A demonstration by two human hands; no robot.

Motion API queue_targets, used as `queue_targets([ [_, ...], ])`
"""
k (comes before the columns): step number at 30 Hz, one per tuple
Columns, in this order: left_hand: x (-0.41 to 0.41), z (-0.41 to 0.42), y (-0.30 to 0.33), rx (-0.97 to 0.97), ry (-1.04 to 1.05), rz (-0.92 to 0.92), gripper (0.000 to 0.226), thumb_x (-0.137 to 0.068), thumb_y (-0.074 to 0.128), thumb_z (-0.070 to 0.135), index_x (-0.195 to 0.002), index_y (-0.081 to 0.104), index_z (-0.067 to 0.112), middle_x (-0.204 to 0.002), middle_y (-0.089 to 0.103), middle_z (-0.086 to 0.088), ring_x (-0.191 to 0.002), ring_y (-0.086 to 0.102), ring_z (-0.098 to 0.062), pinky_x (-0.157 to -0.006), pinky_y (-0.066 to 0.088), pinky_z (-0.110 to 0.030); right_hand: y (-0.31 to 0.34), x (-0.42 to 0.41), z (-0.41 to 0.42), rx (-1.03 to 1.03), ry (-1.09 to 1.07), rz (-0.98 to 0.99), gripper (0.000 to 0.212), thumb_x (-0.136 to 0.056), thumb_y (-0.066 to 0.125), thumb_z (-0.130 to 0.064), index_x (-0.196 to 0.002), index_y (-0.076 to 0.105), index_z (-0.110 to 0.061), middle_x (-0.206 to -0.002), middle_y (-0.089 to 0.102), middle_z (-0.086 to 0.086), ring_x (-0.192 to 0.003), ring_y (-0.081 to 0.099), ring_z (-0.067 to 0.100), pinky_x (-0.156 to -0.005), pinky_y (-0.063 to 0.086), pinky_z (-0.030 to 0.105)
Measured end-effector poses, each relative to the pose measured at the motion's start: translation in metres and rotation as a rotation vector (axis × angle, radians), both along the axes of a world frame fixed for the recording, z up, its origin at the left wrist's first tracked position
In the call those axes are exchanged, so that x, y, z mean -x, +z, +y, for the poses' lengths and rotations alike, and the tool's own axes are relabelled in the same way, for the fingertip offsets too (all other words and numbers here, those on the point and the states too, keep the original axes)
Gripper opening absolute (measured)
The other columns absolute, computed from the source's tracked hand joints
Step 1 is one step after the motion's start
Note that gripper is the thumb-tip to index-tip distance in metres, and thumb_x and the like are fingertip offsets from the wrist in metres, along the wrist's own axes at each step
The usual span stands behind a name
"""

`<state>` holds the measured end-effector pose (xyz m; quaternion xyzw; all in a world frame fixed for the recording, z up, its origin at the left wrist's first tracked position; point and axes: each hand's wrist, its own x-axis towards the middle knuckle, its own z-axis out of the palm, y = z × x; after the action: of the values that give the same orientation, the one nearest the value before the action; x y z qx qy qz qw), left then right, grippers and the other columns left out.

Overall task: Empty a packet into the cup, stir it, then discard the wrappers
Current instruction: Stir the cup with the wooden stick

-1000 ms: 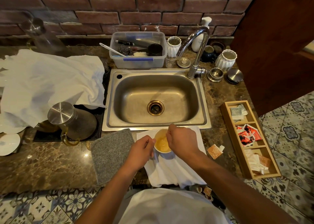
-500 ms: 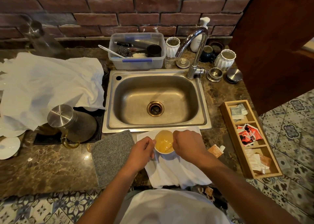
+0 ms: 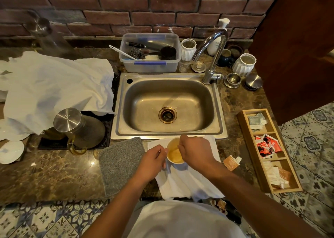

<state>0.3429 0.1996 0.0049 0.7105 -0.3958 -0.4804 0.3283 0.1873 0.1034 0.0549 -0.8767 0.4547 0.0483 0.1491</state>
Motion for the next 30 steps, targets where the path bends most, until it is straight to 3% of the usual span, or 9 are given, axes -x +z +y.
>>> queue_targets([
  [2,0.001,0.0,0.0,0.0,0.011,0.022,0.037,-0.106,0.052,0.032,-0.08,0.059,0.008,-0.061,0.064,-0.004,-0.051,0.055,-0.012,-0.058,0.048,-0.03,-0.002,0.0,0.006,-0.049,0.028,0.008,0.04,-0.094,0.065,-0.044,-0.123,0.061,-0.017,-0.109,0.074,0.007,-0.094,0.07,0.029,-0.073,0.037,0.029],
  [6,0.0,0.0,-0.001,0.008,0.004,0.031,0.038,-0.106,0.052,0.033,-0.081,0.059,0.006,-0.061,0.063,-0.003,-0.05,0.056,-0.009,-0.056,0.047,-0.025,-0.004,0.005,0.008,-0.178,-0.011,0.049,0.035,-0.094,0.065,-0.041,-0.12,0.067,-0.017,-0.111,0.073,0.007,-0.096,0.068,0.026,-0.076,0.042,0.03],
  [14,-0.003,0.0,-0.005,0.004,-0.008,0.016,0.038,-0.106,0.052,0.033,-0.077,0.058,0.01,-0.057,0.062,0.004,-0.05,0.055,-0.006,-0.054,0.047,-0.021,0.005,0.032,-0.008,-0.113,-0.05,-0.019,0.019,-0.095,0.057,-0.038,-0.095,0.067,-0.023,-0.092,0.074,0.003,-0.087,0.068,0.026,-0.058,0.031,0.027],
  [16,-0.003,0.0,-0.005,0.005,-0.003,0.014,0.037,-0.106,0.052,0.032,-0.076,0.057,0.01,-0.057,0.062,0.003,-0.049,0.054,-0.006,-0.054,0.046,-0.021,0.008,0.04,-0.015,-0.133,-0.122,-0.062,0.018,-0.095,0.06,-0.038,-0.089,0.068,-0.023,-0.086,0.075,0.0,-0.082,0.067,0.022,-0.057,0.039,0.028],
  [18,-0.002,0.0,-0.005,0.011,-0.008,0.001,0.037,-0.106,0.052,0.032,-0.075,0.056,0.013,-0.058,0.062,0.002,-0.048,0.054,-0.006,-0.053,0.046,-0.02,0.012,0.049,-0.02,-0.206,-0.189,-0.136,0.017,-0.094,0.065,-0.037,-0.088,0.07,-0.022,-0.081,0.075,-0.001,-0.076,0.067,0.019,-0.067,0.055,0.035],
  [23,-0.001,-0.001,-0.004,0.017,-0.01,-0.022,0.037,-0.106,0.051,0.032,-0.073,0.056,0.016,-0.058,0.063,0.002,-0.049,0.055,-0.005,-0.053,0.046,-0.019,0.016,0.075,-0.023,-0.347,-0.223,-0.282,0.017,-0.096,0.068,-0.031,-0.086,0.069,-0.017,-0.076,0.073,0.0,-0.073,0.069,0.019,-0.072,0.059,0.044],
  [27,-0.001,0.0,-0.005,0.014,0.007,-0.009,0.038,-0.106,0.052,0.032,-0.071,0.055,0.018,-0.056,0.062,0.002,-0.049,0.055,-0.007,-0.052,0.046,-0.019,0.015,0.094,-0.024,-0.443,-0.245,-0.313,0.018,-0.097,0.067,-0.03,-0.085,0.069,-0.016,-0.069,0.072,-0.001,-0.066,0.068,0.015,-0.068,0.057,0.038],
  [30,0.0,-0.001,-0.006,0.003,0.012,0.02,0.038,-0.106,0.052,0.032,-0.073,0.056,0.014,-0.056,0.062,0.001,-0.049,0.054,-0.01,-0.054,0.047,-0.024,0.01,0.106,-0.023,-0.548,-0.198,-0.262,0.02,-0.097,0.067,-0.031,-0.085,0.071,-0.016,-0.064,0.071,-0.005,-0.059,0.065,0.004,-0.06,0.047,0.021],
])
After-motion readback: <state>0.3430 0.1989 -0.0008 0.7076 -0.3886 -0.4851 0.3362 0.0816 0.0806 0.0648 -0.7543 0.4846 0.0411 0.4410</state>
